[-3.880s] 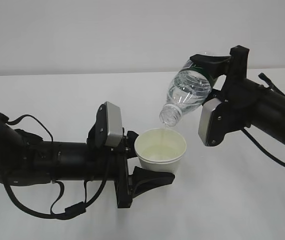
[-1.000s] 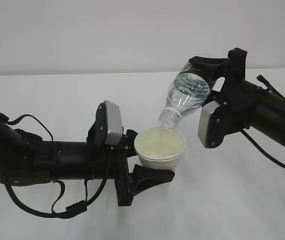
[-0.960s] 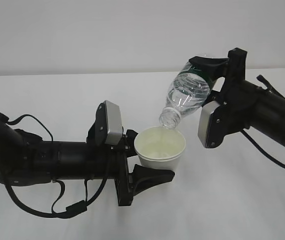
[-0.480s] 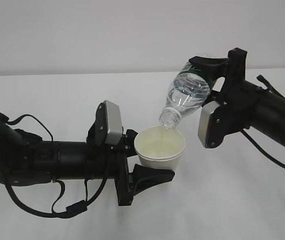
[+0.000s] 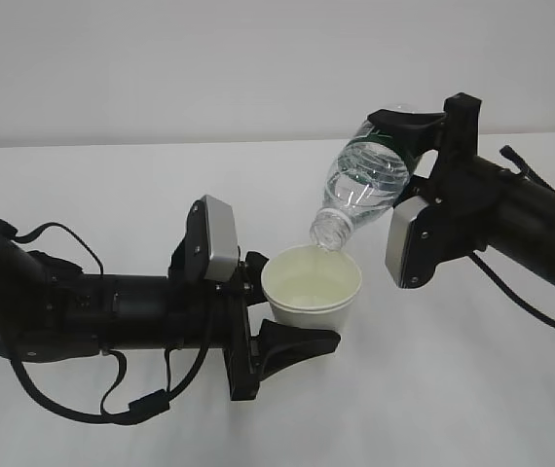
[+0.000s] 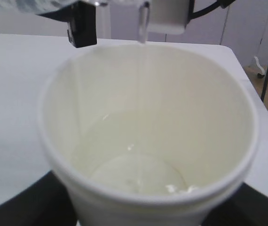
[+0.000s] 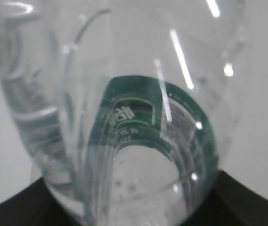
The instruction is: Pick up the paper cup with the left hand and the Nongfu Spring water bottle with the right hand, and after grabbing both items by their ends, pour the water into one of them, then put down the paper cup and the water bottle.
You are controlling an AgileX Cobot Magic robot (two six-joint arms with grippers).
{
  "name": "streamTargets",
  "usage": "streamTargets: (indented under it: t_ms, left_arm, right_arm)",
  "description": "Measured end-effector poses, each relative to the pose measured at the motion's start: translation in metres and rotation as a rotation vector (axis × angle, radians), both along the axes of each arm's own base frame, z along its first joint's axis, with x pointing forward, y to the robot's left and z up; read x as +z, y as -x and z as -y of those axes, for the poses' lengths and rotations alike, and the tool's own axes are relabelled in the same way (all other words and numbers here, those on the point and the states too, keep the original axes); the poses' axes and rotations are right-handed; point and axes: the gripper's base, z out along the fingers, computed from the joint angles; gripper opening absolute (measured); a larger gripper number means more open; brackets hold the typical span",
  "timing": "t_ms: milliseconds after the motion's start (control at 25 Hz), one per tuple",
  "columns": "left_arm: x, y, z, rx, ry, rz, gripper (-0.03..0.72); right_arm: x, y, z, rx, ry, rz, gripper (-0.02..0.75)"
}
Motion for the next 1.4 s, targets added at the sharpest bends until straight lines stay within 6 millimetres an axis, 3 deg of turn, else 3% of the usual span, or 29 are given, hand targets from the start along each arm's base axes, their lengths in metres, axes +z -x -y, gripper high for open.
streamTargets:
  t_ms: [1400]
  left_arm:
    - [-0.0001,0.0000,0.0000,0.001,-0.002,0.000,0.483]
  right_arm:
    - [0.0012,0.0001,-0.0002,0.003,-0.008,0.011,0.456]
